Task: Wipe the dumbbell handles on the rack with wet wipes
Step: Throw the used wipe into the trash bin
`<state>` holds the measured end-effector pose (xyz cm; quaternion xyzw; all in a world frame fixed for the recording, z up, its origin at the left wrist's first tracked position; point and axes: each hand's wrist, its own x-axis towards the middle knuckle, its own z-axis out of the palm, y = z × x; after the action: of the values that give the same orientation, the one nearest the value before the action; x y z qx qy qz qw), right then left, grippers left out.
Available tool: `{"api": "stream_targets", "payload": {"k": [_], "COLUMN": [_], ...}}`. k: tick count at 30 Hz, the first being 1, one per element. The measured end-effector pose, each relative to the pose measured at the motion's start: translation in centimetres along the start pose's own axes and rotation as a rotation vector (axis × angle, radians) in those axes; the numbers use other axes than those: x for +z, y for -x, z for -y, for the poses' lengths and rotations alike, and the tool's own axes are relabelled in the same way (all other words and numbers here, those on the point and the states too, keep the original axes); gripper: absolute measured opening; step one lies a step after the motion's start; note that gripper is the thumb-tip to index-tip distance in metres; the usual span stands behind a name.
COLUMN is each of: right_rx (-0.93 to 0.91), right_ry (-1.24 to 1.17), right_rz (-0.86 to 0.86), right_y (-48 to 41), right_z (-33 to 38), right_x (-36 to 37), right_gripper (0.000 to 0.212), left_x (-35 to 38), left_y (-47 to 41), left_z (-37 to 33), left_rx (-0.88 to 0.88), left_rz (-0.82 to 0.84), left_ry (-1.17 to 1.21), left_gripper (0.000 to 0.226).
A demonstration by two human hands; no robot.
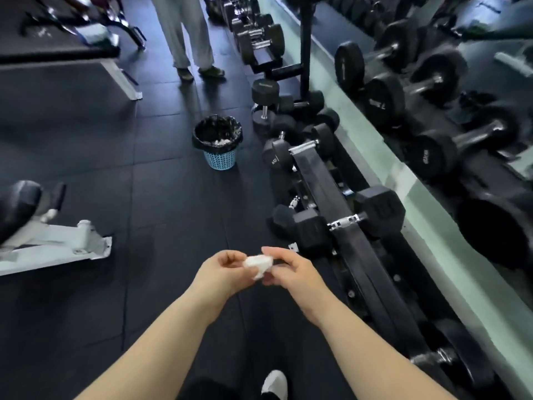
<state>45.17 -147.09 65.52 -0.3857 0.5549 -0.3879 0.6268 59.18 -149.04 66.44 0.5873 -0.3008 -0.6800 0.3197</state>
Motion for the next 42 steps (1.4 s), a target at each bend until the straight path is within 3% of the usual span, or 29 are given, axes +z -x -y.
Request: {"api": "stream_targets", "payload": {"k": [3,10,17,28,33,37,42], "right_rx": [0.124,0.041,0.107,0.21,0.338,0.437,0.398], "right_ry": [-0.269,0.041,0.092,0.056,-0.018,-0.065,-0.201], "right_rz": [0.042,0.022,-0.087,-0.179,-0.33,-0.505,-0.595], "right_y": [-6.6,-25.7,-43.5,-61.8,-67.8,-72.4,-80.3], "right_z": [2.4,8.4,15.1,21.9,22.5,22.1,23.3], "right_x": [0.7,4.6,7.8,2.9,1.3,0.7,3.3], "right_gripper": [0.027,0.015,0.018,0.016,0.014,0.018,0.008], "left_x": [-1.5,-6.9,-10.9,-8.4,-8.7,-11.1,-15.1], "left_y": [-5.0,-20.9,-36.3,-54.0,-59.9,-63.8,-68.3], "left_z": [-4.1,-14.8,-26.3,-37.4,-40.5,-42.9,-46.4], "left_rx": [0.098,0.2,0.163,0.041,0.007,-0.026,-0.05], "left_rz": [-0.114,-0.149,-0.081,0.064,-0.013,-0.004,0.015], "left_ry": [-0.056,-0.281,-0.259,-0.265,-0.293,-0.367,-0.453], "left_gripper": [0.028,0.016,0.023,0.017,0.009,0.016,0.019]}}
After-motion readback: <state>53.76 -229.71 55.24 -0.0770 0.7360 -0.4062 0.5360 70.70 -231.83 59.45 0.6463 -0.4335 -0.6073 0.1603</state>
